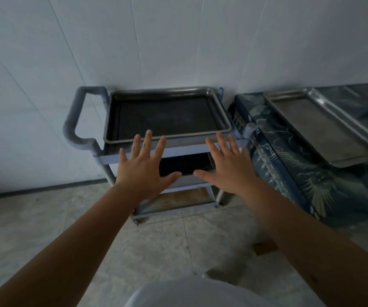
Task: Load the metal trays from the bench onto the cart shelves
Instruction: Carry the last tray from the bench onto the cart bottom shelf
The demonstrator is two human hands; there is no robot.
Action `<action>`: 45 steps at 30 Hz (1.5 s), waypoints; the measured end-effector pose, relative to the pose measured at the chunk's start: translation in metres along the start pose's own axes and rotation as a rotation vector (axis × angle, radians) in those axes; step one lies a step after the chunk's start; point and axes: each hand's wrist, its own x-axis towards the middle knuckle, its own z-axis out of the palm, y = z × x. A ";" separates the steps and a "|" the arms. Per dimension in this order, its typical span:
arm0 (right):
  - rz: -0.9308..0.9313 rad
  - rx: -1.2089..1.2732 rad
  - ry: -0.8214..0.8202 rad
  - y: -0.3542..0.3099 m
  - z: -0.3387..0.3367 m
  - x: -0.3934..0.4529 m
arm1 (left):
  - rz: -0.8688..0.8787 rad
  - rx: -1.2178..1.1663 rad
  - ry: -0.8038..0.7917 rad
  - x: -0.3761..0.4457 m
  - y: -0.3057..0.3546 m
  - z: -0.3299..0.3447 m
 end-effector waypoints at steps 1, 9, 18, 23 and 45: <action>0.022 0.003 0.018 0.002 -0.002 -0.005 | 0.014 0.003 0.004 0.001 0.000 -0.001; 0.237 -0.006 0.097 0.058 -0.014 -0.065 | 0.221 -0.032 -0.004 0.023 0.066 -0.005; 0.459 -0.043 0.104 0.173 -0.032 -0.166 | 0.485 -0.064 -0.012 0.037 0.229 -0.019; 0.560 -0.025 0.092 0.260 -0.041 -0.222 | 0.558 -0.073 -0.006 0.038 0.337 -0.013; 0.743 -0.032 -0.018 0.537 -0.050 -0.342 | 0.812 -0.120 -0.037 0.089 0.666 0.031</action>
